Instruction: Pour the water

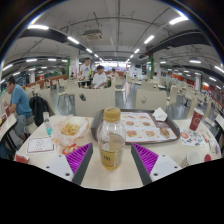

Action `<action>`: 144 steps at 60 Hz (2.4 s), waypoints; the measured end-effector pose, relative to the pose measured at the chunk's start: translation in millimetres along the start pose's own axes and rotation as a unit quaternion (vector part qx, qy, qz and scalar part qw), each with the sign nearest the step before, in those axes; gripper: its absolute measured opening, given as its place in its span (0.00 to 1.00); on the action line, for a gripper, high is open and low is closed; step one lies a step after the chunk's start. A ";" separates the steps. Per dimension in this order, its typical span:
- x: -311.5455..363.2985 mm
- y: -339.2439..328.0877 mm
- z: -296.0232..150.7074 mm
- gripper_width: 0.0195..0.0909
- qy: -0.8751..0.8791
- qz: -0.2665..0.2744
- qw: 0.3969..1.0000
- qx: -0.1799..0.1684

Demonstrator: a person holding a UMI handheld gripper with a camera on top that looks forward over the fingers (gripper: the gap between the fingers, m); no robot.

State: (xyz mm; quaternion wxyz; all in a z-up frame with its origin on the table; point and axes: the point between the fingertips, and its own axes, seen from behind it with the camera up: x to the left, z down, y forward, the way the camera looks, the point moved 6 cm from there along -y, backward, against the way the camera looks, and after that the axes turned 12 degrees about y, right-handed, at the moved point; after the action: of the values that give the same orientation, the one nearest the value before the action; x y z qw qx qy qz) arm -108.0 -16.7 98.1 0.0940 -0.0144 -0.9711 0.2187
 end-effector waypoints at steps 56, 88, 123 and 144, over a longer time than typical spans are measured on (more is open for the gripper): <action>-51.9 -90.2 -110.2 0.30 0.455 -0.176 0.873 -0.002; -148.4 -52.8 -59.5 0.30 0.810 -0.236 0.533 0.066; -260.7 -112.3 -163.7 0.30 0.334 -0.098 0.937 -0.038; -423.2 -102.1 -78.5 0.30 0.053 0.087 0.995 -0.018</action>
State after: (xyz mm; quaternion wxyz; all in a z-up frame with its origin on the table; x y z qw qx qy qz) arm 323.7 -105.1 136.7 0.1257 -0.1118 -0.9638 0.2070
